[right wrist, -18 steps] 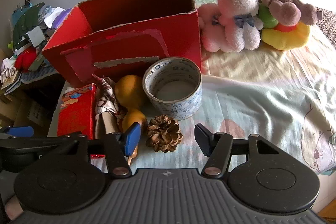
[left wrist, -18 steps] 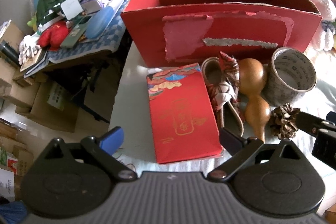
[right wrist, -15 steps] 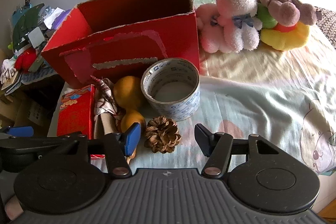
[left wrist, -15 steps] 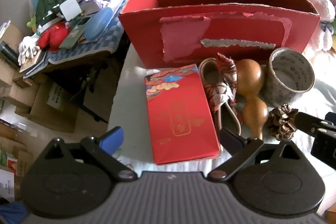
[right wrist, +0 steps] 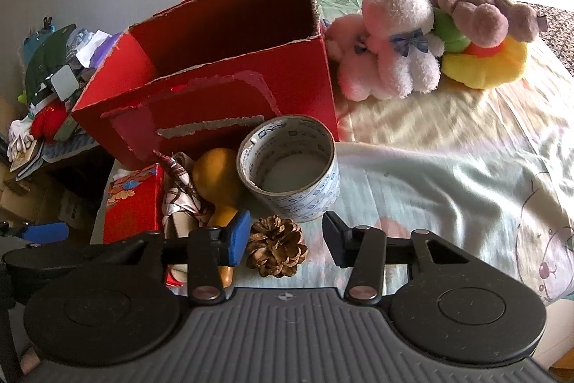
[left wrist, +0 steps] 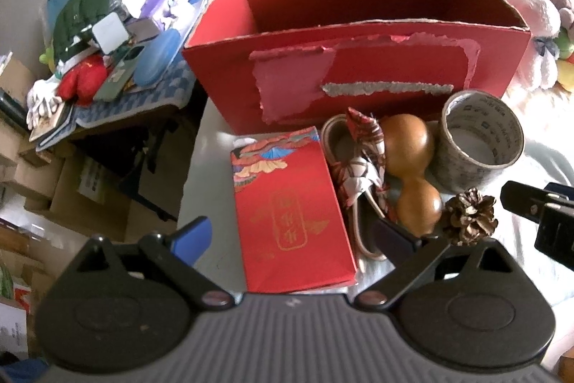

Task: Organize objects
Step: 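Reach the right gripper to the clear tape roll and grasp its rim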

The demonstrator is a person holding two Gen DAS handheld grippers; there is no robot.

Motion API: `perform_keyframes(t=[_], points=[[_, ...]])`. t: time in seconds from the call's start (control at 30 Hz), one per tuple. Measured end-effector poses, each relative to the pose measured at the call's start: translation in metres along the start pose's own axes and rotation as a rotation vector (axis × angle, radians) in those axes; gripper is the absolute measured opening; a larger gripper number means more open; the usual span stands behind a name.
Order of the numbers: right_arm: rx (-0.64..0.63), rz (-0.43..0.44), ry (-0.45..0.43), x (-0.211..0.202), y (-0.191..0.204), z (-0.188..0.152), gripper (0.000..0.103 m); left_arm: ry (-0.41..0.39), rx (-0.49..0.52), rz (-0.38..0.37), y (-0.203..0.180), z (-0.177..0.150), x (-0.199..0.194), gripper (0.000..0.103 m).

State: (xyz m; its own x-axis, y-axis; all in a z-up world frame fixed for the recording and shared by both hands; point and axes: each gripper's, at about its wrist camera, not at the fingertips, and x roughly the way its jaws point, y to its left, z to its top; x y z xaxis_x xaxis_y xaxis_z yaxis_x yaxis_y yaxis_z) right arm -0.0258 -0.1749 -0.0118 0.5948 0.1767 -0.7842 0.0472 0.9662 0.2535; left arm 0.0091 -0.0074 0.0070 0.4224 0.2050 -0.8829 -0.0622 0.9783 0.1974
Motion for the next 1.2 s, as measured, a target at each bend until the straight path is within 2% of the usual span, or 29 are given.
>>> perform_keyframes(t=[0.23,0.47,0.63,0.87,1.03,1.2], points=[[-0.014,0.000,0.014,0.006,-0.011,0.008,0.049,0.012,-0.009,-0.005,-0.003,0.004,0.005,0.098],[-0.041,0.048,0.036,0.018,-0.022,0.025,0.044,0.010,-0.046,0.011,-0.014,0.015,0.005,0.097],[-0.078,0.067,0.049,0.027,-0.032,0.041,0.042,0.024,-0.098,-0.001,-0.022,0.024,0.005,0.090],[-0.099,0.081,0.101,0.050,-0.047,0.052,0.037,0.011,-0.120,-0.032,-0.039,0.036,0.000,0.084],[-0.094,0.110,0.139,0.068,-0.054,0.054,0.030,0.018,-0.118,-0.071,-0.049,0.047,0.002,0.075],[-0.087,0.135,0.160,0.078,-0.056,0.058,0.029,0.043,-0.103,-0.077,-0.063,0.055,0.009,0.068]])
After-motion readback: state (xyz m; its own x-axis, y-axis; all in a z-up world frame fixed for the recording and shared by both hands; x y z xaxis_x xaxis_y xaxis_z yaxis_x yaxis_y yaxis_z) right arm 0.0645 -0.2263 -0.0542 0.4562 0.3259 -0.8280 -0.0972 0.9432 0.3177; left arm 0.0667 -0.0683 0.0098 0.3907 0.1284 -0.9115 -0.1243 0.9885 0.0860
